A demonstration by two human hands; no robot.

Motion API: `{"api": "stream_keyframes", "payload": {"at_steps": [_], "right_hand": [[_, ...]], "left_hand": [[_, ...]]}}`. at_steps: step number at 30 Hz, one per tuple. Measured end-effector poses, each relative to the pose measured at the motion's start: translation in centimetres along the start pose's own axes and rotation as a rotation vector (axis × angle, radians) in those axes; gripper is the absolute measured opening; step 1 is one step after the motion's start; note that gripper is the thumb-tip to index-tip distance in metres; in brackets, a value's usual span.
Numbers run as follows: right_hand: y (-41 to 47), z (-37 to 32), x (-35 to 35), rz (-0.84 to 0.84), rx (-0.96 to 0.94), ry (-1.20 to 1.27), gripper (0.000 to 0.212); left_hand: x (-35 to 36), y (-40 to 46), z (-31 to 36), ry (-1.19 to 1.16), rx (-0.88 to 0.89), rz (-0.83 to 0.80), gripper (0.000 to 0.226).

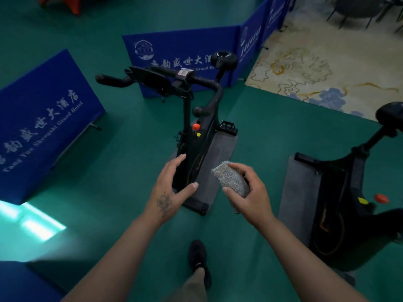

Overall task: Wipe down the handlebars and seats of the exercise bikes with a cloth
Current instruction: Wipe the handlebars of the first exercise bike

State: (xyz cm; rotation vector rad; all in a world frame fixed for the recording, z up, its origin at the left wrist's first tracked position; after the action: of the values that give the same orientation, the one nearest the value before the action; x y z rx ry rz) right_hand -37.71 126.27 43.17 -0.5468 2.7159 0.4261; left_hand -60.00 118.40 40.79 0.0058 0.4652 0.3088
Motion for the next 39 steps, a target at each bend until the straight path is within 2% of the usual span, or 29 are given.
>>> {"api": "stream_keyframes", "payload": {"at_steps": [9, 13, 20, 25, 32, 39], "right_hand": [[15.3, -0.6, -0.7, -0.013, -0.075, 0.070, 0.057], [20.0, -1.7, -0.8, -0.047, -0.129, 0.111, 0.057], [26.9, -2.4, 0.7, -0.220, -0.264, 0.162, 0.056], [30.4, -2.6, 2.9, -0.438, -0.355, 0.229, 0.056], [34.2, -2.0, 6.0, -0.808, -0.458, 0.323, 0.057], [35.1, -2.9, 8.0, -1.004, -0.561, 0.366, 0.056]], "left_hand": [[-3.5, 14.8, 1.9, 0.010, 0.078, 0.053, 0.072], [-4.7, 17.5, 3.2, -0.006, 0.098, 0.104, 0.071], [-3.8, 19.2, 4.8, 0.077, 0.136, 0.169, 0.072], [-3.9, 18.9, 4.7, 0.086, 0.072, 0.376, 0.070], [-2.1, 16.1, 4.3, 0.093, -0.163, 0.722, 0.064], [1.1, 14.0, 5.6, 0.127, -0.316, 0.894, 0.057]]}}
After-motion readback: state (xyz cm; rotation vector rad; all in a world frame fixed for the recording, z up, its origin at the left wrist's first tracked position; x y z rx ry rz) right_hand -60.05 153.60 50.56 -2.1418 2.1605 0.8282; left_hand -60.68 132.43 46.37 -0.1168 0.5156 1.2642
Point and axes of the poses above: each hand's wrist, its own y-axis towards the middle knuckle, its own x-axis out of the palm, z = x × y, the point moved 10 cm from there along y, towards the middle knuckle, and after that the axes turned 1 degree about z, right-handed, at the moved point
